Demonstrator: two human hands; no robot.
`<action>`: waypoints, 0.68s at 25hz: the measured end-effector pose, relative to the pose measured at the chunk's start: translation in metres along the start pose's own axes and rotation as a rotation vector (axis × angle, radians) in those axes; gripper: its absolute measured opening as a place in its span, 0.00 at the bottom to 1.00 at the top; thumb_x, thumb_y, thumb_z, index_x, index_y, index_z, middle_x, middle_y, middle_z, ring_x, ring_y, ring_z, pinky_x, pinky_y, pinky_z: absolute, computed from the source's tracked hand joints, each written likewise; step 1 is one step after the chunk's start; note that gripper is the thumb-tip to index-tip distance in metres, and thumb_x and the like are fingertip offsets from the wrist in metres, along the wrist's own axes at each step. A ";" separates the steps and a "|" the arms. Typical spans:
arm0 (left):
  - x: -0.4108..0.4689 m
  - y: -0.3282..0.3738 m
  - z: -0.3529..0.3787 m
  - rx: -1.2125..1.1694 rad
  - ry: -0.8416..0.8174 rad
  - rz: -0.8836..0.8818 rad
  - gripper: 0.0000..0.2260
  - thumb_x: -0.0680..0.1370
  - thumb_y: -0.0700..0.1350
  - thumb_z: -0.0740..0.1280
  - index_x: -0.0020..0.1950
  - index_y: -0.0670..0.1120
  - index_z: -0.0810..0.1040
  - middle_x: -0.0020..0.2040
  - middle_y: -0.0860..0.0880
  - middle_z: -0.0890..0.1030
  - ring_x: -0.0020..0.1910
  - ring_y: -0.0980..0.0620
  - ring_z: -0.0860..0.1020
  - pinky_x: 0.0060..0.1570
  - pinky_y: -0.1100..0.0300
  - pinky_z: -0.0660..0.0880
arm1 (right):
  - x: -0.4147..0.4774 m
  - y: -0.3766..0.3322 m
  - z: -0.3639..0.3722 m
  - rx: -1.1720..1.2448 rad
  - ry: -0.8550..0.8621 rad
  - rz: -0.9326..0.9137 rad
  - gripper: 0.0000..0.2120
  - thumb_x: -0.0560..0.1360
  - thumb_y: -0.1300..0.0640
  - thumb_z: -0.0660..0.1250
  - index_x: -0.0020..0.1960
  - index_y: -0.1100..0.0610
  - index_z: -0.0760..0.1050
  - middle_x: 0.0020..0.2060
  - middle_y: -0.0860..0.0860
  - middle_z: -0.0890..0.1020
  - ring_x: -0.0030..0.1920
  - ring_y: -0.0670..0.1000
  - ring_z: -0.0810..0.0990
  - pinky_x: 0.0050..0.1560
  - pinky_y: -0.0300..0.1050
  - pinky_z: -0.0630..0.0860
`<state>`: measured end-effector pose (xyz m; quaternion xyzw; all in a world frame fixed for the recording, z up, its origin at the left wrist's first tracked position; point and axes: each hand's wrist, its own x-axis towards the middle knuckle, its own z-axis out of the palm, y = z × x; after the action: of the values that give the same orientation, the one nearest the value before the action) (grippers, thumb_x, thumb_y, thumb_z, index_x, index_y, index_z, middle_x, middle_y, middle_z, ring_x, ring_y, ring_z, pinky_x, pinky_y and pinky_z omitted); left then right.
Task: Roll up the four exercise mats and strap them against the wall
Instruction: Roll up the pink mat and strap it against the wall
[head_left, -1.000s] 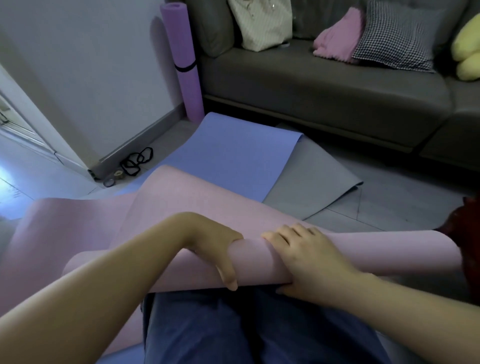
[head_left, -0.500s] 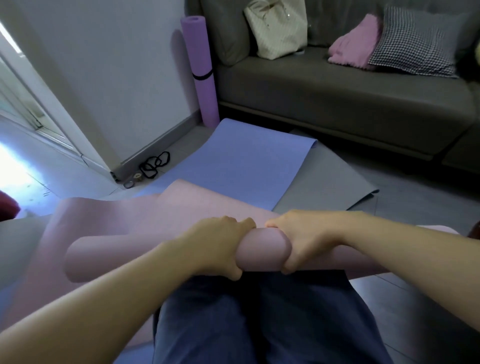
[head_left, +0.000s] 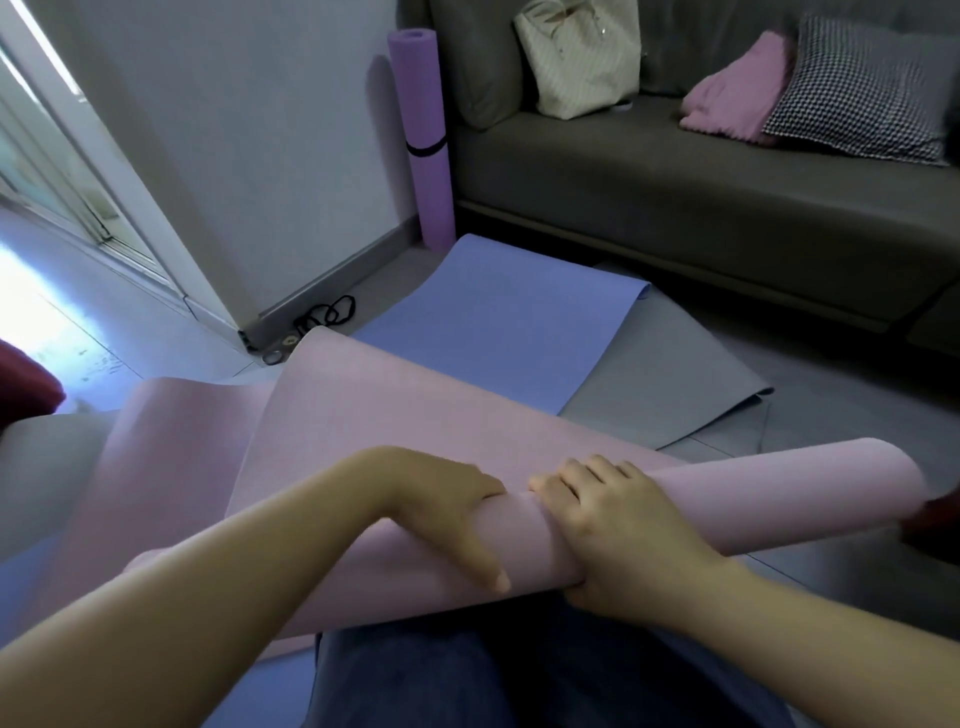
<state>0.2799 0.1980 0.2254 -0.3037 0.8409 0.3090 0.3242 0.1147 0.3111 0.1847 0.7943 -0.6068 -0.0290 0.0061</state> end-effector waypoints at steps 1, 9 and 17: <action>-0.006 0.002 0.008 0.122 0.140 -0.011 0.34 0.69 0.62 0.71 0.70 0.54 0.63 0.62 0.52 0.70 0.61 0.51 0.70 0.61 0.52 0.70 | 0.004 0.001 -0.003 0.027 -0.008 0.011 0.34 0.53 0.44 0.72 0.57 0.53 0.73 0.44 0.51 0.77 0.42 0.55 0.77 0.37 0.48 0.75; -0.020 -0.002 0.023 0.062 0.394 -0.021 0.32 0.66 0.59 0.73 0.66 0.57 0.65 0.56 0.55 0.76 0.53 0.51 0.75 0.51 0.55 0.72 | 0.065 0.015 -0.055 0.440 -0.720 0.001 0.24 0.63 0.43 0.78 0.55 0.48 0.76 0.47 0.45 0.81 0.47 0.48 0.80 0.48 0.46 0.80; 0.005 -0.013 -0.017 0.021 -0.163 -0.026 0.31 0.67 0.62 0.73 0.67 0.58 0.67 0.62 0.55 0.74 0.60 0.51 0.73 0.61 0.54 0.71 | -0.008 -0.007 -0.009 0.024 -0.052 -0.010 0.50 0.56 0.33 0.72 0.71 0.53 0.61 0.55 0.51 0.76 0.51 0.55 0.77 0.47 0.52 0.77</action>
<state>0.2802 0.1762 0.2275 -0.2851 0.8108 0.3196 0.3989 0.1201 0.3203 0.1940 0.7963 -0.6031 -0.0422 -0.0194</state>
